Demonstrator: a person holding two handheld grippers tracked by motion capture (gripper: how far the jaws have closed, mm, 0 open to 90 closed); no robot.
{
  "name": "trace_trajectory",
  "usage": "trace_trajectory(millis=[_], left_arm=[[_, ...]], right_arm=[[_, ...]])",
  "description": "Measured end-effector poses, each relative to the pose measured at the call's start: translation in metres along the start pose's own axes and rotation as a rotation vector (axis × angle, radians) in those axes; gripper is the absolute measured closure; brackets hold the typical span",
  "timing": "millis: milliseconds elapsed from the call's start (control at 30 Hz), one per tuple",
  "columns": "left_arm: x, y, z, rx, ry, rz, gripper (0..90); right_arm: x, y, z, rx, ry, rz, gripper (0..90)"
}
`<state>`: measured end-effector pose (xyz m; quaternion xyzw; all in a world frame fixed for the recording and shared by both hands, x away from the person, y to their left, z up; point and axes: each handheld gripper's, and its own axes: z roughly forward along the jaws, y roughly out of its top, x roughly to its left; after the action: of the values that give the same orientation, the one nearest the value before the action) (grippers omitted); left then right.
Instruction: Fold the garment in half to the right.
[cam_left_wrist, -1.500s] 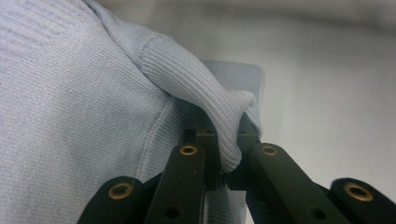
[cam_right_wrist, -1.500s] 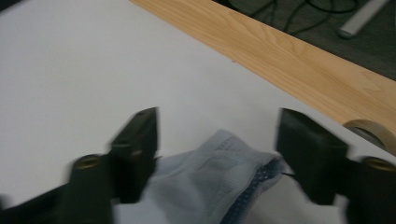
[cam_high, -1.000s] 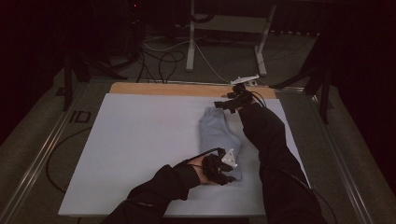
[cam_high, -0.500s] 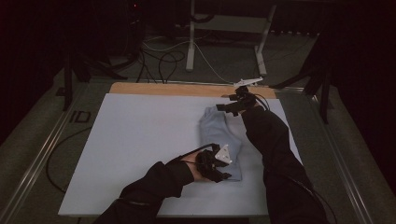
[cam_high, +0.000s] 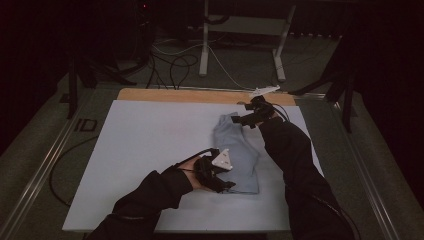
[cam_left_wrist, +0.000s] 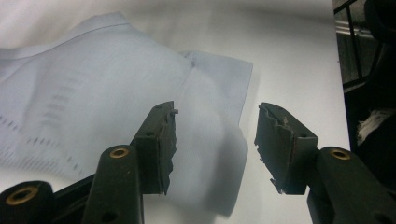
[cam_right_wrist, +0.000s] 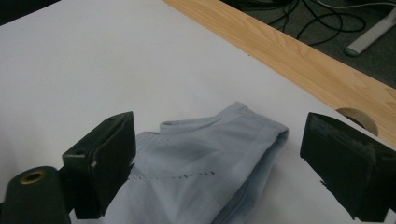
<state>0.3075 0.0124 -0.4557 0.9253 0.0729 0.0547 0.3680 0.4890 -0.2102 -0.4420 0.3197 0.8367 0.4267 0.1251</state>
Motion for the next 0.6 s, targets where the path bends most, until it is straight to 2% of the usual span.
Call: trace_trajectory(millis=[133, 333, 400, 433, 600], left_arm=[[0.001, -0.014, -0.012, 0.025, 0.004, -0.005, 40.1], [0.001, -0.030, -0.025, 0.015, 0.016, -0.036, 26.4], [0.001, -0.032, -0.027, 0.017, 0.016, -0.035, 19.4], [0.000, -0.037, -0.031, 0.002, 0.020, -0.043, 18.7], [0.001, -0.050, -0.040, -0.005, 0.032, -0.076, 14.6]], right_arm=[[0.003, -0.005, 0.001, -0.001, 0.004, -0.001, 10.3], [0.005, -0.009, 0.004, 0.001, 0.007, -0.004, 10.2], [0.006, -0.010, 0.005, 0.004, 0.004, -0.006, 10.2], [0.007, -0.010, 0.006, 0.006, 0.004, -0.006, 10.2], [0.009, -0.011, 0.010, 0.008, 0.005, -0.009, 10.2]])
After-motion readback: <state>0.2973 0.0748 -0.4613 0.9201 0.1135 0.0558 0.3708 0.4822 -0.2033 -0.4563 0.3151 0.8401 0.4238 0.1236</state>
